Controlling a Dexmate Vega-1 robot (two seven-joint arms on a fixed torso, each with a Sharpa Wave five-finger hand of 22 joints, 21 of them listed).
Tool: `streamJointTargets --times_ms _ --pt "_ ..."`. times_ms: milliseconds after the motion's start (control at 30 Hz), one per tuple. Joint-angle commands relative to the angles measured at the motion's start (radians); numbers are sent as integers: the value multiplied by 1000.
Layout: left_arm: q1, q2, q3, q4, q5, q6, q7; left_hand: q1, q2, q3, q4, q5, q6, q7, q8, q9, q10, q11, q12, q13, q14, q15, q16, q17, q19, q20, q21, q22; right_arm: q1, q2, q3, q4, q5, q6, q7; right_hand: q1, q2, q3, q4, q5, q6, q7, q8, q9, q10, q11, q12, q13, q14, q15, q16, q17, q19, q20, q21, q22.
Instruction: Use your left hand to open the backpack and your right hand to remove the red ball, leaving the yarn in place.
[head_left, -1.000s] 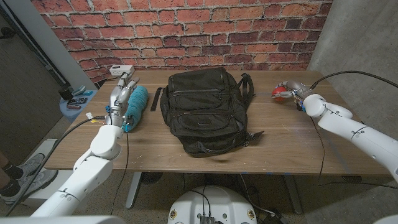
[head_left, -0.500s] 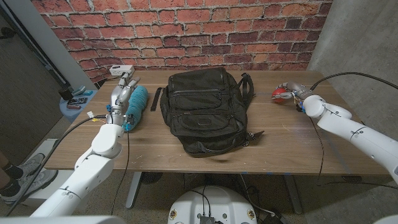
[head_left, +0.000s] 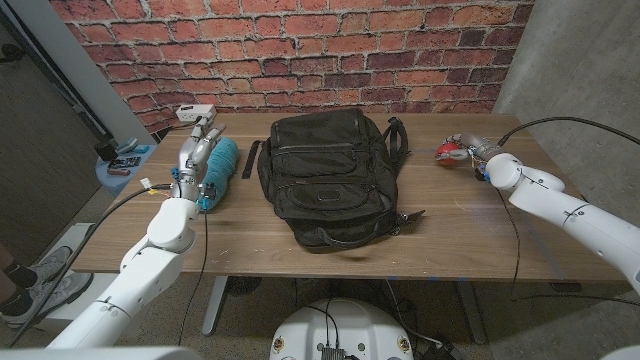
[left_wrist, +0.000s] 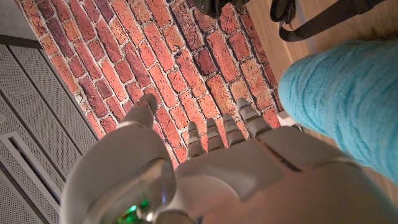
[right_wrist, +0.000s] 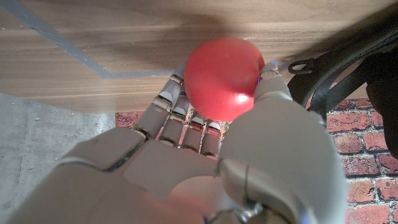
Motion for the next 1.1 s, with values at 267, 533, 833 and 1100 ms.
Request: streamJointTargets --times_ms 267,533,833,1100 --pt "10 10 -8 0 -9 -9 -3 15 6 3 -2 2 11 -6 -2 5 11 8 -3 -4 13 4 1 -1 4 -2 -5 1 -19 -13 1 -40 6 -26 11 -10 -10 -9 1 8 -47 11 -12 2 -38 11 -25 -3 -29 -104 -16 5 -21 -28 -12 3" --pt "24 12 -17 -7 -13 -13 -4 20 11 6 -2 3 15 -6 -3 5 10 9 -4 -7 14 6 1 -1 4 -1 -5 1 -24 -16 1 -56 6 -36 15 -12 -10 -9 1 11 -68 19 -11 1 -50 27 -32 -1 -42 -98 -22 6 -34 -21 -18 3" --pt "33 14 -21 -7 -17 -14 -9 24 13 8 -2 3 26 -11 -2 6 11 10 -5 -10 17 5 1 -1 4 0 -5 1 -30 -26 3 -79 5 -47 24 -33 -16 -20 9 13 -107 20 -12 -1 -76 42 -45 1 -68 -79 -29 12 -57 -7 -27 3" --pt "32 16 -23 -5 -21 -15 -16 25 12 9 -2 3 33 -11 -2 6 11 9 -6 -12 17 5 0 -1 4 -1 -5 1 -31 -33 7 -95 10 -58 41 -55 -23 -29 15 14 -132 32 -11 -2 -97 58 -55 4 -84 -68 -35 15 -70 1 -32 3"
